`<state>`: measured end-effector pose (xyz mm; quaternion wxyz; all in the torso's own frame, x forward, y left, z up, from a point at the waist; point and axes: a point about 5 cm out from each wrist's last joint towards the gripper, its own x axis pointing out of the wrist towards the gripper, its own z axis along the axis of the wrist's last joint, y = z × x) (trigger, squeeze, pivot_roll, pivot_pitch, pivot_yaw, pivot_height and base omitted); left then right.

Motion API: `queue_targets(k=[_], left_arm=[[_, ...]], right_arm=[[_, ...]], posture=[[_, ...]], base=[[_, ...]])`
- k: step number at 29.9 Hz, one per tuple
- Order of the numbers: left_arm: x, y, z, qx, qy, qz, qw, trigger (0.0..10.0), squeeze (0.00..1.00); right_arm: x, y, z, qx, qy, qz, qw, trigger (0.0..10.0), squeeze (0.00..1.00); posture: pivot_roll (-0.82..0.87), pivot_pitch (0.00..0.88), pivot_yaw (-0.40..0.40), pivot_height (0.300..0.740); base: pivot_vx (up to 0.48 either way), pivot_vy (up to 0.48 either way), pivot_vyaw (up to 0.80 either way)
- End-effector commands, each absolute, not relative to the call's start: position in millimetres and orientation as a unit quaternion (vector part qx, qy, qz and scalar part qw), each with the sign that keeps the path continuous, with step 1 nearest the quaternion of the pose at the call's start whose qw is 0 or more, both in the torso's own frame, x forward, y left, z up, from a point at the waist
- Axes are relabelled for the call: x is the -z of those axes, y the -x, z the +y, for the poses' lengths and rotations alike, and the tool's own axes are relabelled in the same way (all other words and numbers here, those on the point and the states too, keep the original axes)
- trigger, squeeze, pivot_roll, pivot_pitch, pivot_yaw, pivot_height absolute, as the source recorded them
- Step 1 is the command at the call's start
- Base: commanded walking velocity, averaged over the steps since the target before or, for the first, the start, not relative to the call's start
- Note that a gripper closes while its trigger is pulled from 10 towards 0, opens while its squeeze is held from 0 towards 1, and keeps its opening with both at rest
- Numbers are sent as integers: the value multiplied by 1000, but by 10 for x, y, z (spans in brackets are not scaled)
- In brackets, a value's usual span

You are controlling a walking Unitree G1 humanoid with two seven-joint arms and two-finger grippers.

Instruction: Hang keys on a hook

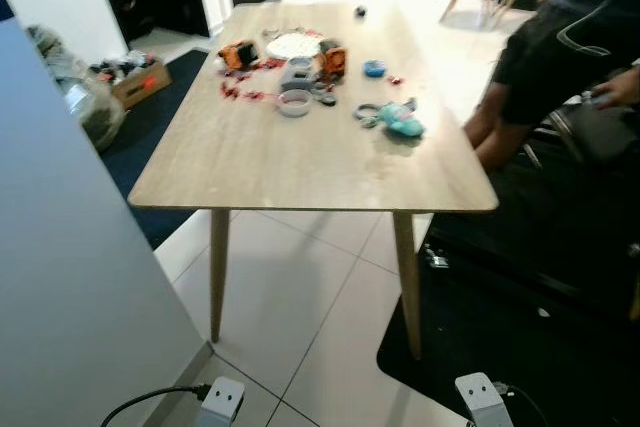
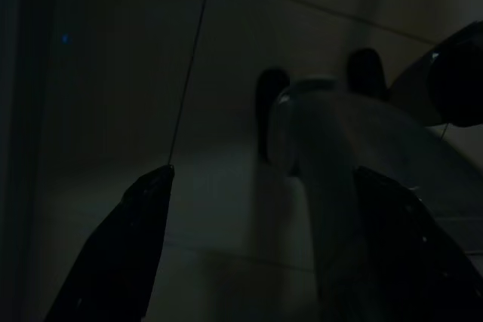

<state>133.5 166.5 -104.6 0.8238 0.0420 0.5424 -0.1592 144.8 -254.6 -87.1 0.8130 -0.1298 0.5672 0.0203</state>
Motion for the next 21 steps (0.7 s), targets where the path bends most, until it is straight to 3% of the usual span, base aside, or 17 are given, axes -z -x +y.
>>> queue_targets(k=[1, 21], left_arm=[[1083, -1209, 1744, 161, -55, 566, 807, 10000, 0], [1090, -1180, 1751, 173, -67, 570, 801, 10000, 0]], right_arm=[[872, -1461, -2524, -22, 127, 564, 816, 10000, 0], [876, -1456, -2516, -31, 132, 566, 813, 10000, 0]], posture=[[-92, 36, 28, 740], [-95, 41, 31, 740]], base=[[0, 0, 788], [0, 0, 788]])
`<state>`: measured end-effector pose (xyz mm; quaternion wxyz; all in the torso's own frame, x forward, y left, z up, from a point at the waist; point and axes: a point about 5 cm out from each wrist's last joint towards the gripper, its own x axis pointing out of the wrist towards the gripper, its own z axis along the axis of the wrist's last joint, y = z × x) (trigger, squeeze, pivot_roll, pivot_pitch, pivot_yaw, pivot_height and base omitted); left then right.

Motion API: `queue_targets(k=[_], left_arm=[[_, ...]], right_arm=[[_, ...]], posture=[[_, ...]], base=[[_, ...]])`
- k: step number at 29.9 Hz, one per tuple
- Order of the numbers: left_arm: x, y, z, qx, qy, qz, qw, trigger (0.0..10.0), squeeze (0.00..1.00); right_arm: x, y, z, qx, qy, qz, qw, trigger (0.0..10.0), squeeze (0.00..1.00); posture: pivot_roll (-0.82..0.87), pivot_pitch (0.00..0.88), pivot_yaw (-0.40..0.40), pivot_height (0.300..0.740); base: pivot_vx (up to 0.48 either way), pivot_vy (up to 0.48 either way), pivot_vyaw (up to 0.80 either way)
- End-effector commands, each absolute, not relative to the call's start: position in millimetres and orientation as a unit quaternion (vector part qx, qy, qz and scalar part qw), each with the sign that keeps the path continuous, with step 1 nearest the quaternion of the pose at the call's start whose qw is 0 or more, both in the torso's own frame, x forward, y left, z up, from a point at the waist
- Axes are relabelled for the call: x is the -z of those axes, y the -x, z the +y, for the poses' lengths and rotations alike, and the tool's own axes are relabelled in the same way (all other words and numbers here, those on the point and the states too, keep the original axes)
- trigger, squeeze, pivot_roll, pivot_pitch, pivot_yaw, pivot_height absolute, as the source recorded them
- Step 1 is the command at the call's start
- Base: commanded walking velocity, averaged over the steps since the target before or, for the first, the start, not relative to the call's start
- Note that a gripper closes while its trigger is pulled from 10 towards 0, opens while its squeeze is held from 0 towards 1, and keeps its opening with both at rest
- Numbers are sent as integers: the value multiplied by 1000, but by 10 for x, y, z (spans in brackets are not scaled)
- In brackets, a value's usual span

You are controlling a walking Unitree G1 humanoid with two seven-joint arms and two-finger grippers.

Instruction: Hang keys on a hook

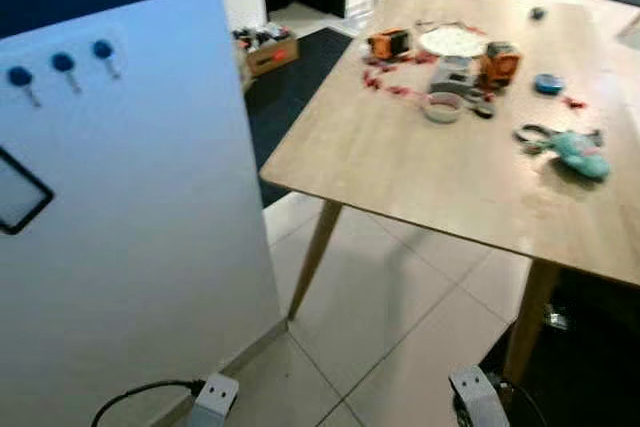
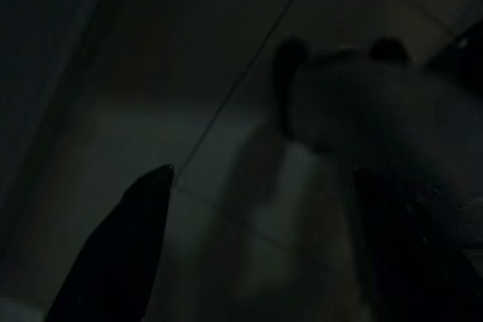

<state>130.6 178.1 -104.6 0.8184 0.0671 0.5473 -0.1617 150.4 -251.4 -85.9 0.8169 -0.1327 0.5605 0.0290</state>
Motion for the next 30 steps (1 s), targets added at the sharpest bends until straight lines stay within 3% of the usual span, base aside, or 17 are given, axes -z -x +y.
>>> queue_targets(k=[1, 30], left_arm=[[1091, -1178, 1751, 173, -68, 570, 800, 10000, 0], [1100, -1145, 1761, 185, -80, 578, 791, 10000, 0]], right_arm=[[877, -1455, -2516, -31, 133, 566, 813, 10000, 0], [884, -1447, -2492, -40, 123, 564, 816, 10000, 0]], posture=[[-95, 41, 31, 740], [-101, 48, 47, 740]], base=[[0, 0, 788], [0, 0, 788]])
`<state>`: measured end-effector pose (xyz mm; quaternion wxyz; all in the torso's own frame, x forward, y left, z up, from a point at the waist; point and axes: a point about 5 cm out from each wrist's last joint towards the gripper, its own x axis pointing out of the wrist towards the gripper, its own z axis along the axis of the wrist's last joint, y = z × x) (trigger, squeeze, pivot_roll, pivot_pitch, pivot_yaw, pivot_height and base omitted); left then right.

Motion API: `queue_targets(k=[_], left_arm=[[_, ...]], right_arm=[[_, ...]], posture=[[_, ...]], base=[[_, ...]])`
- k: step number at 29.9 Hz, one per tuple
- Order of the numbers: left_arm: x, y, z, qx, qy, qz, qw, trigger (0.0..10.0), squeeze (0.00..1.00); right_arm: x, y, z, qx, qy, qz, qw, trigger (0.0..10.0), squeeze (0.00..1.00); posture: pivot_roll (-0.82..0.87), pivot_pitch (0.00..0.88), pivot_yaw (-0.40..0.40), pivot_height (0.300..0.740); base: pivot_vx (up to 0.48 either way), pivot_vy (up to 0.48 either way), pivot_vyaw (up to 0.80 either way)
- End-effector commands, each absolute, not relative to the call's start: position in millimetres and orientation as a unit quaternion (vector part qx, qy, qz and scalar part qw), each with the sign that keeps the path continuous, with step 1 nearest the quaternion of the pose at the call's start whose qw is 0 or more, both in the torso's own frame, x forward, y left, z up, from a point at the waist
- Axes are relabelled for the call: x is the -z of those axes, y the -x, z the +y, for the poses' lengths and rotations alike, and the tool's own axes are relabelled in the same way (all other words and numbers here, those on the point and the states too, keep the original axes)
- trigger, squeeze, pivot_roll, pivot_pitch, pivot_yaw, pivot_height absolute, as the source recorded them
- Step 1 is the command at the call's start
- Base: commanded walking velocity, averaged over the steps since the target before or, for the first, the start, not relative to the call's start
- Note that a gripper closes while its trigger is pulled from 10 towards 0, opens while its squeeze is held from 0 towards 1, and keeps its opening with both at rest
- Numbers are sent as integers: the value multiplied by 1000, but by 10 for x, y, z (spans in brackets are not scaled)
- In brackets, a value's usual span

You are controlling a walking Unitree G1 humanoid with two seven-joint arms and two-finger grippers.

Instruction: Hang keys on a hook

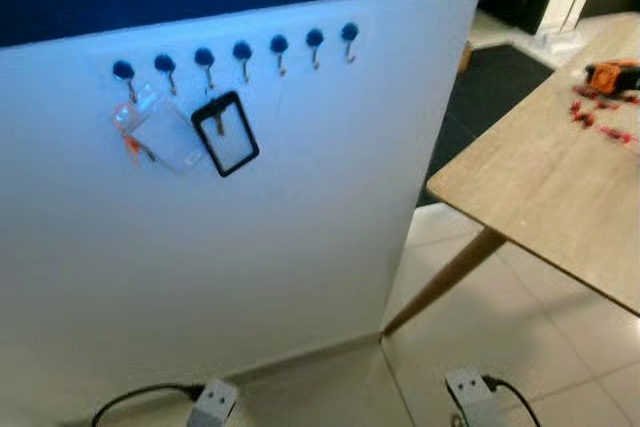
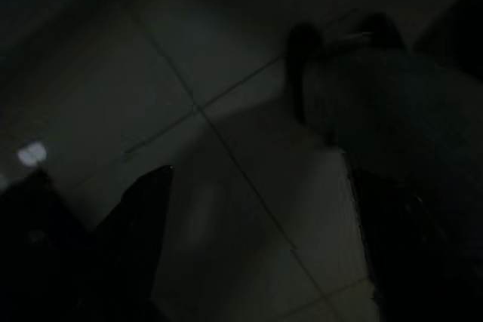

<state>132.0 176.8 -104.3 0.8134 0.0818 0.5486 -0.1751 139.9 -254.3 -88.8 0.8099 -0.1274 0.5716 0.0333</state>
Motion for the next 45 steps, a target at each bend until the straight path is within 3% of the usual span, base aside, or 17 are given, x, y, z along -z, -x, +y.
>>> queue_targets(k=[1, 24, 40, 45], left_arm=[[1100, -1145, 1762, 184, -80, 578, 791, 10000, 0], [1103, -1132, 1765, 189, -85, 582, 786, 10000, 0], [1104, -1124, 1757, 199, -86, 583, 783, 10000, 0], [1104, -1122, 1757, 204, -89, 585, 780, 10000, 0]], right_arm=[[884, -1447, -2491, -40, 123, 564, 816, 10000, 0], [887, -1440, -2485, -39, 115, 560, 819, 10000, 0], [886, -1439, -2489, -33, 113, 557, 822, 10000, 0], [886, -1441, -2487, -33, 113, 556, 823, 10000, 0]], posture=[[-101, 48, 47, 740], [-108, 53, 50, 740], [-112, 57, 51, 740], [-115, 58, 52, 740]], base=[[0, 0, 788], [0, 0, 770], [0, 0, 0], [0, -472, 0]])
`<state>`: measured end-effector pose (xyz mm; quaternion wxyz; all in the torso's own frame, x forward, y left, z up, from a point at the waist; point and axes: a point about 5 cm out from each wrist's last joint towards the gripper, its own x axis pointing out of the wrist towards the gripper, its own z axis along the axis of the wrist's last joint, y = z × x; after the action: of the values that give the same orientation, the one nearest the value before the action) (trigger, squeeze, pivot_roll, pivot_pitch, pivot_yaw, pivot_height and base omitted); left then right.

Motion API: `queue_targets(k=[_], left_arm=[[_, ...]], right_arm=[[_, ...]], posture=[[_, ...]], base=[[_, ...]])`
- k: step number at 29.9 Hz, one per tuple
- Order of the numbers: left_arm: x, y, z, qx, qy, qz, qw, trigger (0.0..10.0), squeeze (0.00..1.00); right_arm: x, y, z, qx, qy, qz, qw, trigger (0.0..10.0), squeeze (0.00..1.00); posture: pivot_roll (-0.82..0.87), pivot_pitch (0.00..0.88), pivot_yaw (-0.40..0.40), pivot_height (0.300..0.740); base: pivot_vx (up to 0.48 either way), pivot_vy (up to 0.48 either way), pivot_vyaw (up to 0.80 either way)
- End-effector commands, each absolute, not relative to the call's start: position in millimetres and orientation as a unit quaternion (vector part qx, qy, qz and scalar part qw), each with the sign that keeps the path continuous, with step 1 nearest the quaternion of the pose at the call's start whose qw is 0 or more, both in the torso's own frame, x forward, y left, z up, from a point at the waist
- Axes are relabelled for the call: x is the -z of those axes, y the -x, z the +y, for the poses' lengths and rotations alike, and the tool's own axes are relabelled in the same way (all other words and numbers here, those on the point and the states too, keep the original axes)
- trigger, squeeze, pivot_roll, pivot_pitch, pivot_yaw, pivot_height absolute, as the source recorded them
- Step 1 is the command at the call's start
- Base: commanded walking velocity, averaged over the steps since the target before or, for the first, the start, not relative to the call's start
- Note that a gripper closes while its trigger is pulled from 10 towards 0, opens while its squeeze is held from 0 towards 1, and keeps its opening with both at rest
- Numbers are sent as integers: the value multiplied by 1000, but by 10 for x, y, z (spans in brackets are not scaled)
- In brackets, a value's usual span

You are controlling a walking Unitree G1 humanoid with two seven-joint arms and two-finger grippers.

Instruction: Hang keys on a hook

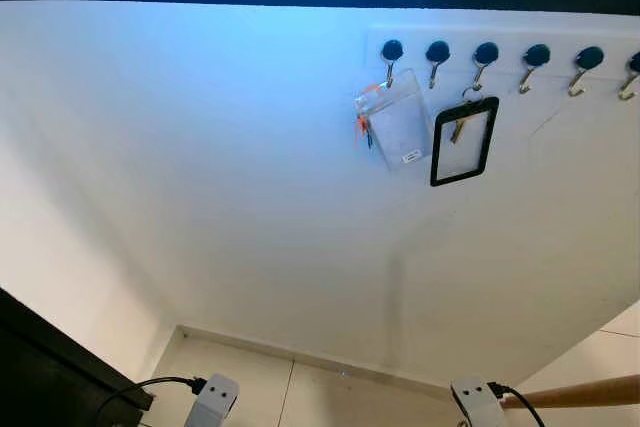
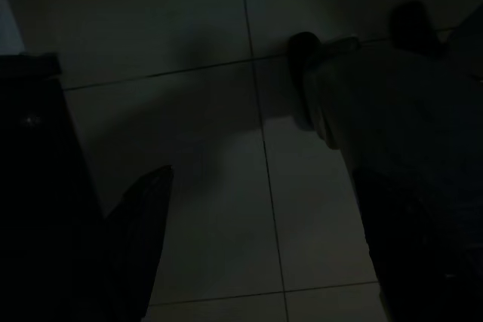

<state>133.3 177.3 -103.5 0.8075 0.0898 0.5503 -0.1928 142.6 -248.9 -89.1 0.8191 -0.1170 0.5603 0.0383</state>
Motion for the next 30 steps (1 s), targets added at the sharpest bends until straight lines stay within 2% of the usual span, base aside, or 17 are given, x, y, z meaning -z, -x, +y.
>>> queue_targets(k=[1, 10, 13, 15, 17, 18, 21, 23, 27, 30], left_arm=[[1104, -1122, 1757, 204, -89, 585, 780, 10000, 0], [1100, -1132, 1754, 197, -79, 577, 789, 10000, 0], [1100, -1131, 1754, 201, -81, 577, 787, 10000, 0], [1100, -1130, 1756, 204, -85, 578, 786, 10000, 0], [1100, -1128, 1757, 206, -88, 578, 785, 10000, 0], [1100, -1128, 1757, 206, -88, 578, 785, 10000, 0], [1103, -1119, 1755, 209, -90, 578, 783, 10000, 0], [1103, -1119, 1755, 209, -90, 578, 783, 10000, 0], [1105, -1109, 1753, 213, -91, 579, 782, 10000, 0], [1105, -1107, 1753, 214, -91, 579, 782, 10000, 0]], right_arm=[[886, -1441, -2487, -33, 113, 556, 823, 10000, 0], [870, -1479, -2478, -38, 121, 537, 834, 10000, 0], [857, -1507, -2463, -38, 112, 519, 847, 10000, 0], [828, -1565, -2415, -55, 90, 485, 868, 10000, 0], [649, -1897, -2342, -107, 64, 415, 901, 10000, 0], [649, -1897, -2342, -107, 64, 415, 901, 10000, 0], [398, -2243, -2293, -173, 40, 345, 922, 10000, 0], [398, -2243, -2293, -173, 40, 345, 922, 10000, 0], [226, -2419, -2182, -252, 18, 301, 920, 10000, 0], [195, -2443, -2146, -274, 13, 294, 916, 10000, 0]], posture=[[-115, 58, 52, 740], [-117, 59, 54, 740], [-121, 59, 57, 740], [-121, 59, 57, 740], [-130, 62, 61, 740], [-130, 62, 61, 740], [-135, 63, 62, 740], [-135, 63, 62, 740], [-143, 72, 70, 740], [-143, 72, 70, 740]], base=[[0, -472, 0], [0, 0, 0], [0, 0, 0], [0, 0, 0], [0, 0, 0], [0, 0, 0], [0, 0, 0], [0, 0, 0], [0, 0, 0], [0, 0, 0]])
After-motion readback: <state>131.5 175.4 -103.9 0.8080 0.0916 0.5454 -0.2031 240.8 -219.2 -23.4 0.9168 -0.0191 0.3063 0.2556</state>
